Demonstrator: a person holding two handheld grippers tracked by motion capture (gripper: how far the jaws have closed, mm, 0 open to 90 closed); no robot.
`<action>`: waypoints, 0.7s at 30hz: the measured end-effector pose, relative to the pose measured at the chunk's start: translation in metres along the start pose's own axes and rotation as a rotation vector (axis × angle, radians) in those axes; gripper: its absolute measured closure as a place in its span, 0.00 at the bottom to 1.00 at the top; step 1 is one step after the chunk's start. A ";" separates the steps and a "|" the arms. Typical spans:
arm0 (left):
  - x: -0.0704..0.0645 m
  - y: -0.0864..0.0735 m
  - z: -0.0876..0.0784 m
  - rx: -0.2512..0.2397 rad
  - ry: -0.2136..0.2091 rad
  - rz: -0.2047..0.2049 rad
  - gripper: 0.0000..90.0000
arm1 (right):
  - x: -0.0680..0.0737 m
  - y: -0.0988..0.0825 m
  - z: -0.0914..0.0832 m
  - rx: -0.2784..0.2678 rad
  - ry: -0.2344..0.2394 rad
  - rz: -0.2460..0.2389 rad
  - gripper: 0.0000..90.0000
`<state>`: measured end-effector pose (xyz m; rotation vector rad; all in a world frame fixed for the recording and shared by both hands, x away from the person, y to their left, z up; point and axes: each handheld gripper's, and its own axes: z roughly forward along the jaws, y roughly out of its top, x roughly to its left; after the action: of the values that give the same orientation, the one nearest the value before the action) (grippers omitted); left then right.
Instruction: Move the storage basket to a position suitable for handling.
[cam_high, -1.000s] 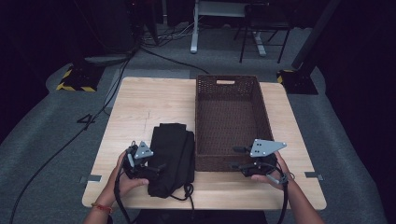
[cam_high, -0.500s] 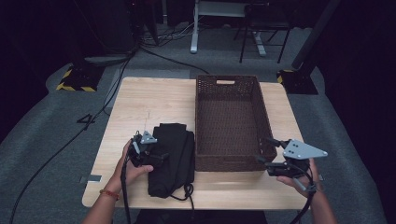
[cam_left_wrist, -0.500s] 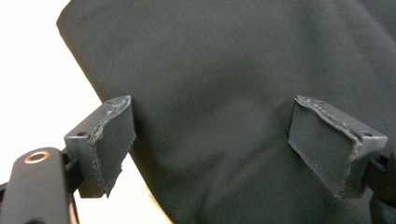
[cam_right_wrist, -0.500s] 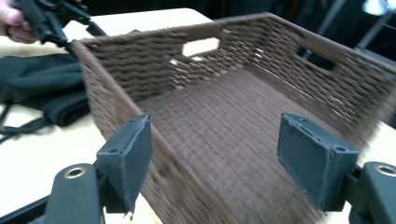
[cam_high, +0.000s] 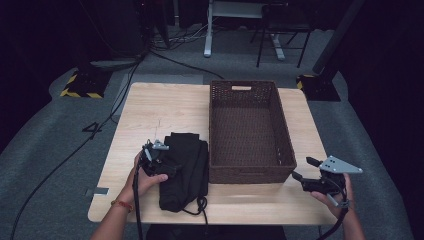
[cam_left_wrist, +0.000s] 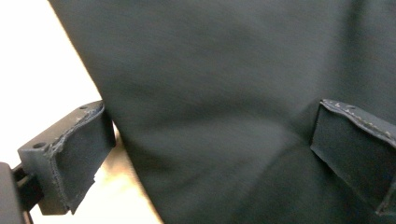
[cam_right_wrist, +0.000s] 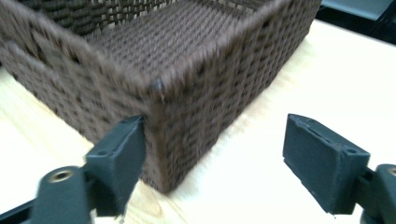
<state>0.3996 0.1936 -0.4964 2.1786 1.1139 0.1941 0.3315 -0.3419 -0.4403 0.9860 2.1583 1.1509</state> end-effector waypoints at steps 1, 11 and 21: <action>-0.001 -0.001 0.000 -0.003 -0.009 0.008 0.01 | -0.001 -0.003 0.001 0.005 0.006 0.009 0.24; -0.011 -0.005 0.001 -0.017 -0.032 0.042 0.03 | 0.011 -0.029 0.027 0.099 0.112 0.016 0.28; -0.016 -0.001 0.002 -0.024 -0.072 0.077 0.21 | 0.024 -0.029 0.047 0.123 0.122 0.003 0.27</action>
<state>0.3894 0.1810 -0.4959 2.1912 0.9838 0.1615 0.3394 -0.3115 -0.4913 0.9946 2.3489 1.1171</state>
